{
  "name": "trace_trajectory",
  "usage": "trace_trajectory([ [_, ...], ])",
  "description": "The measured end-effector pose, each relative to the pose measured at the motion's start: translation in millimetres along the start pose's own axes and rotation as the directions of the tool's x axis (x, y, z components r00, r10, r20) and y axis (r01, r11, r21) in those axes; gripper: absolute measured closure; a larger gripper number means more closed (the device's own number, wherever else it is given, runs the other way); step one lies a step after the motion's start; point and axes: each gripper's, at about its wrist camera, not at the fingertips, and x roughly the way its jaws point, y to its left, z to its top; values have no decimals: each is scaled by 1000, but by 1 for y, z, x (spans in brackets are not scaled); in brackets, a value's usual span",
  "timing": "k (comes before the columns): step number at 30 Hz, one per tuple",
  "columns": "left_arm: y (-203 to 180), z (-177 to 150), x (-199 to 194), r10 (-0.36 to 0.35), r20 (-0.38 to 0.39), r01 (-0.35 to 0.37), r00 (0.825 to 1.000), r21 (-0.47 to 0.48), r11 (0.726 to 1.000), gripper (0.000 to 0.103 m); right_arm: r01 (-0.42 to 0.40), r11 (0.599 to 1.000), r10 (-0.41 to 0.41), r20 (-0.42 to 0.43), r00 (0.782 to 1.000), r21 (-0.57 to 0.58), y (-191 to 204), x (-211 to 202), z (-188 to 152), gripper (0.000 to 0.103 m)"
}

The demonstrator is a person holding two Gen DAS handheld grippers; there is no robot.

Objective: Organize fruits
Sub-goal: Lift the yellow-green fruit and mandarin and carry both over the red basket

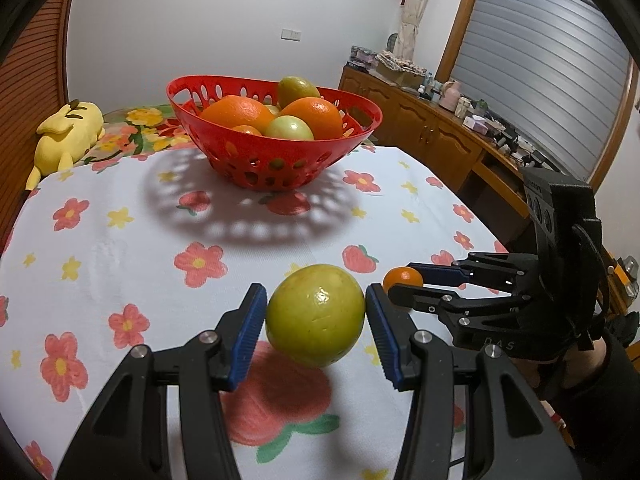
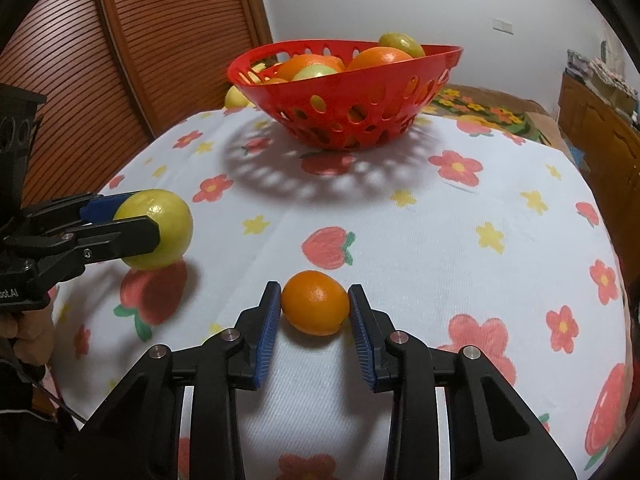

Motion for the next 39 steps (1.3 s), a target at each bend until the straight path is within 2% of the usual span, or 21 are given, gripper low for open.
trace_trajectory([
  [12,-4,21,-15,5,49,-7,999,25,1000,53,-19,1000,20,86,996,-10,1,-33,15,70],
  [23,-2,57,-30,28,118,-35,993,52,998,53,24,998,-12,182,983,-63,2,-70,52,70],
  [32,-4,78,-28,34,127,-46,991,95,994,53,42,995,-21,217,976,-92,-2,-75,79,70],
  [39,6,95,-21,44,137,-58,990,95,994,53,48,992,-22,225,974,-112,-4,-62,104,70],
])
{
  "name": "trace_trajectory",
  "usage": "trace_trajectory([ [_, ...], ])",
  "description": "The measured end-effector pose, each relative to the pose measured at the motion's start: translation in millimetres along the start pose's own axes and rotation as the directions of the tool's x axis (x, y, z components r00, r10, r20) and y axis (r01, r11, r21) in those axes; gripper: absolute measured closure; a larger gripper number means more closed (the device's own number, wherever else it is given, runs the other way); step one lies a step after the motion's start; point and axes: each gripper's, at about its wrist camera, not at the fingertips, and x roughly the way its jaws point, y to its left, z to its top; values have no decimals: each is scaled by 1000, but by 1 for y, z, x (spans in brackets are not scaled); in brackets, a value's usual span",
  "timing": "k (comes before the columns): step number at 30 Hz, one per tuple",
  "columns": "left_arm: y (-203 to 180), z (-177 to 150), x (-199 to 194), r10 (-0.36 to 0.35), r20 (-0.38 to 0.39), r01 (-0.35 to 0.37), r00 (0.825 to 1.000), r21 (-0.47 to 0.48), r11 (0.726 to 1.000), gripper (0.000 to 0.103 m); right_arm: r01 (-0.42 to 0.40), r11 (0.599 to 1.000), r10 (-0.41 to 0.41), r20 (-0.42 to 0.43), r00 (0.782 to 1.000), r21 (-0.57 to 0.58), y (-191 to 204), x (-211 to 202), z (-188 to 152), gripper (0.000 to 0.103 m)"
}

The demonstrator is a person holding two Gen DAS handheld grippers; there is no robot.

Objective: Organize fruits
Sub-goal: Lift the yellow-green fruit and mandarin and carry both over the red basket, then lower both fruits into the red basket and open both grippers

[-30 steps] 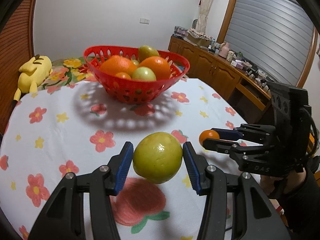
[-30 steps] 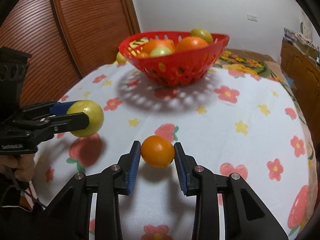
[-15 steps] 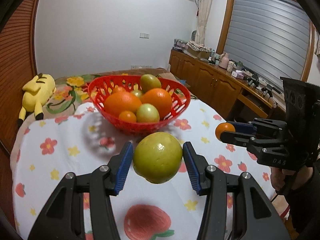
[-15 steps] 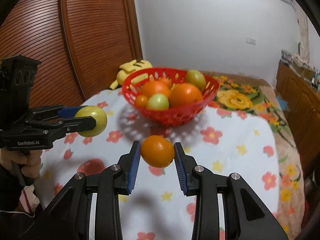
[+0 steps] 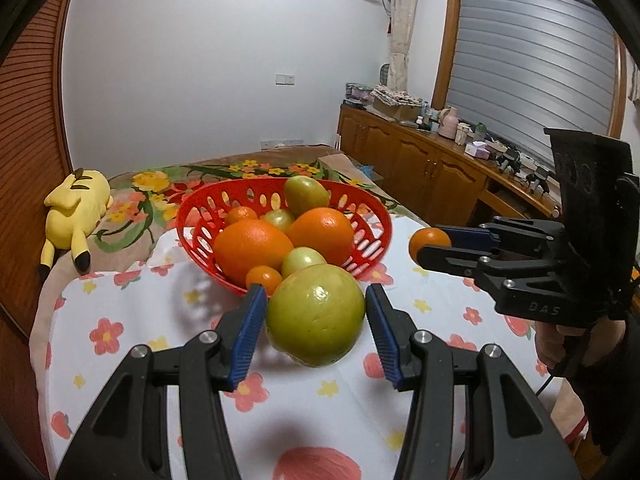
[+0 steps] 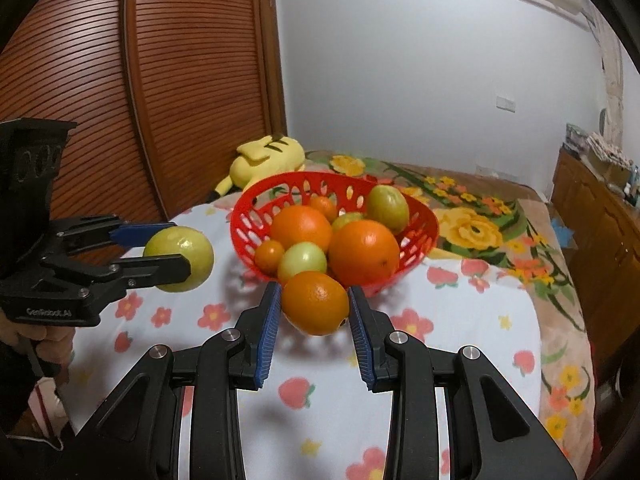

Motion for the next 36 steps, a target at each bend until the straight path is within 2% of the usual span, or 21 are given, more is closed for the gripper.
trace_trajectory([
  [8,24,14,19,27,-11,-27,1000,-27,999,53,-4,1000,4,-38,999,-4,-14,45,16,70],
  [18,44,30,35,63,-18,-64,998,-31,997,53,-30,1000,30,-67,997,-2,-19,75,17,69],
  [20,47,33,39,73,-20,-73,997,-29,997,53,-29,1000,29,-65,997,5,-21,77,17,62],
  [28,67,44,59,108,-32,-110,994,-48,993,53,-42,998,44,-43,998,38,-32,72,15,61],
  [36,70,45,77,115,-53,-118,992,-54,992,53,-45,998,47,-36,998,39,-33,69,13,61],
])
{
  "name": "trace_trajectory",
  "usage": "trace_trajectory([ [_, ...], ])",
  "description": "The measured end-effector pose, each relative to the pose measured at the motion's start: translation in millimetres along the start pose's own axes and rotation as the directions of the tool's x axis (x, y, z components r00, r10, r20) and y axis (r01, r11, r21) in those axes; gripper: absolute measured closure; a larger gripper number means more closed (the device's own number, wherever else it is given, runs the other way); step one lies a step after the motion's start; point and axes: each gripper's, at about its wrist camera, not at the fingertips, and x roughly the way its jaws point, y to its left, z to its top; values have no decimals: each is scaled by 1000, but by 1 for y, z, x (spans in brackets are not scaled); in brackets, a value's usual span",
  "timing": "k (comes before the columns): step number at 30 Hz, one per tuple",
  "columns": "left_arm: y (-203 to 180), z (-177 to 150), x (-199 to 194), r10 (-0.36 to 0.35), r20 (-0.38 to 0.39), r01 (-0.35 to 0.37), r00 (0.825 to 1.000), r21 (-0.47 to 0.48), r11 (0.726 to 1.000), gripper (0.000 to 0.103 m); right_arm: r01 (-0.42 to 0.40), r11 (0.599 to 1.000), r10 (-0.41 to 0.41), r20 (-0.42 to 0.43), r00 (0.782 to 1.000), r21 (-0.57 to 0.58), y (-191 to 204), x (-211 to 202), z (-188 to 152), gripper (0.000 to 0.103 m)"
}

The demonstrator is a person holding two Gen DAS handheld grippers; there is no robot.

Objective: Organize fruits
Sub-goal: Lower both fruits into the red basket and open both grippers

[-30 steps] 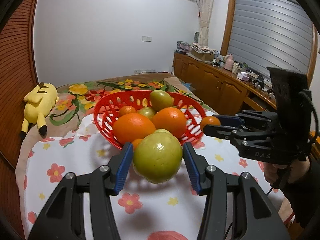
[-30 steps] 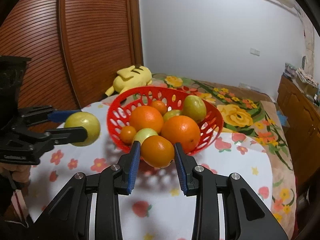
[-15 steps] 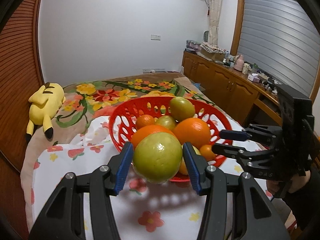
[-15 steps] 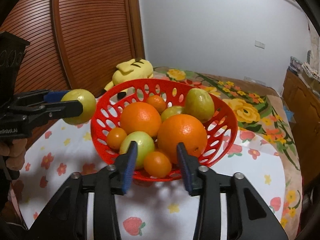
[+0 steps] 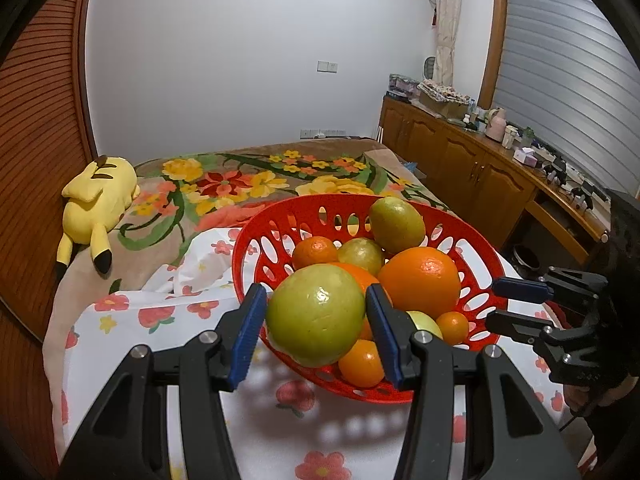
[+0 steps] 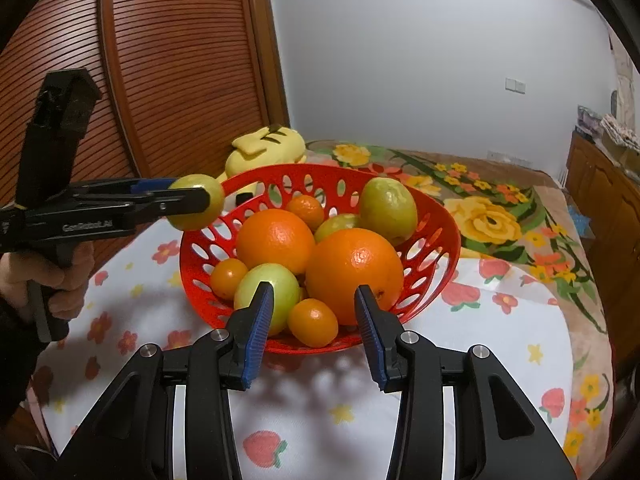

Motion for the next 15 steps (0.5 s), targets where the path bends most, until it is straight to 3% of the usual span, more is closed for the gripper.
trace_trajectory([
  [15,-1,-2,12,10,-26,-10,1000,6,1000,52,0,1000,0,5,1000,-3,1,-1,-3,61],
])
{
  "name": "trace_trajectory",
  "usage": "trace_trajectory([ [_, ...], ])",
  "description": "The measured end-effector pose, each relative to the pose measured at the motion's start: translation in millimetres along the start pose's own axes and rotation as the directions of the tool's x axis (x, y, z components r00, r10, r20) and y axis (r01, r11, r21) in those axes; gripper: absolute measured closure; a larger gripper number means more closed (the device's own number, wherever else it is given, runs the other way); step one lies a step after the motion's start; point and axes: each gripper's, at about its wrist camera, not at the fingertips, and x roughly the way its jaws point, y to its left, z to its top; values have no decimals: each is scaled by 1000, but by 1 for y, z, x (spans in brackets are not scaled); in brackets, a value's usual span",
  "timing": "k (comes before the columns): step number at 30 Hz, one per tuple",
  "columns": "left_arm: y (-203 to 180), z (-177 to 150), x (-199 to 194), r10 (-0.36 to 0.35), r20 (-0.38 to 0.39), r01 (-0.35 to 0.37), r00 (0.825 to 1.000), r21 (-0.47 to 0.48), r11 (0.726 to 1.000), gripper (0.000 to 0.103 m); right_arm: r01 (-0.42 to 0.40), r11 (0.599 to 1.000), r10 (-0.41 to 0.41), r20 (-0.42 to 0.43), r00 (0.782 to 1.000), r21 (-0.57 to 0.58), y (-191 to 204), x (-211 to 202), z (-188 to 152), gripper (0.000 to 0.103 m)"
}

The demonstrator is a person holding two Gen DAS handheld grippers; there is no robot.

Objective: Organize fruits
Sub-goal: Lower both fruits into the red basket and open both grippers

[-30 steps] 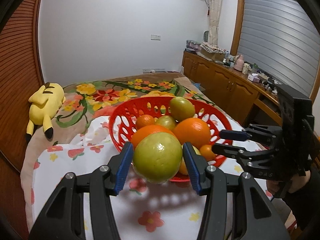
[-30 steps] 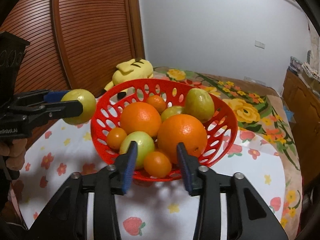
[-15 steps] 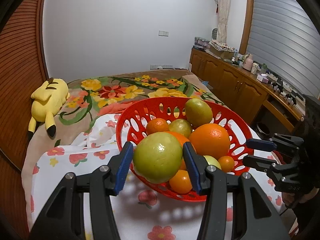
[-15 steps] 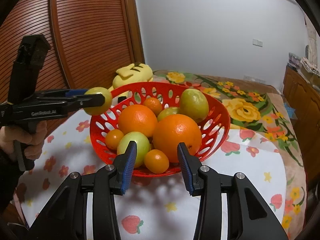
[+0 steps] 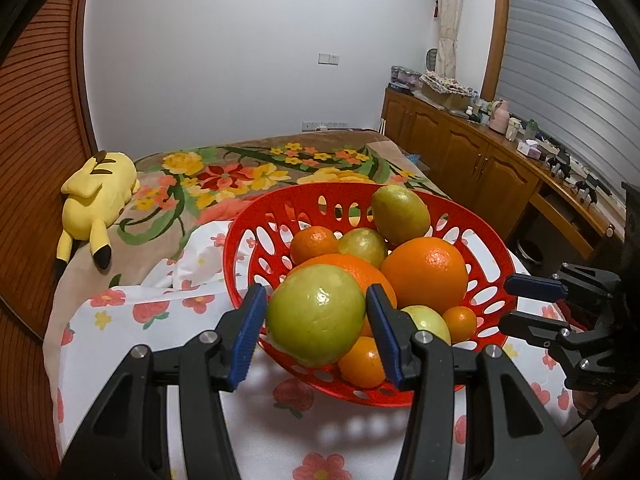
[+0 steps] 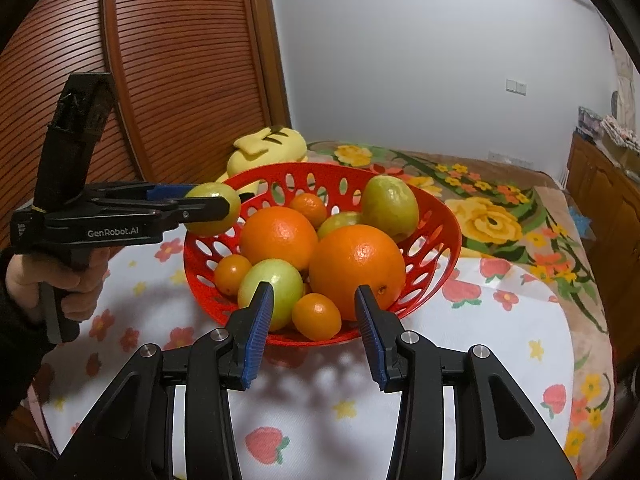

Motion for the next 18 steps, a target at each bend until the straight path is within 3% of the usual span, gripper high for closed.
trace_trajectory([
  [18,-14,-13,-26,10,42,-11,999,21,1000,46,15,999,-15,19,1000,39,3,-11,-6,60],
])
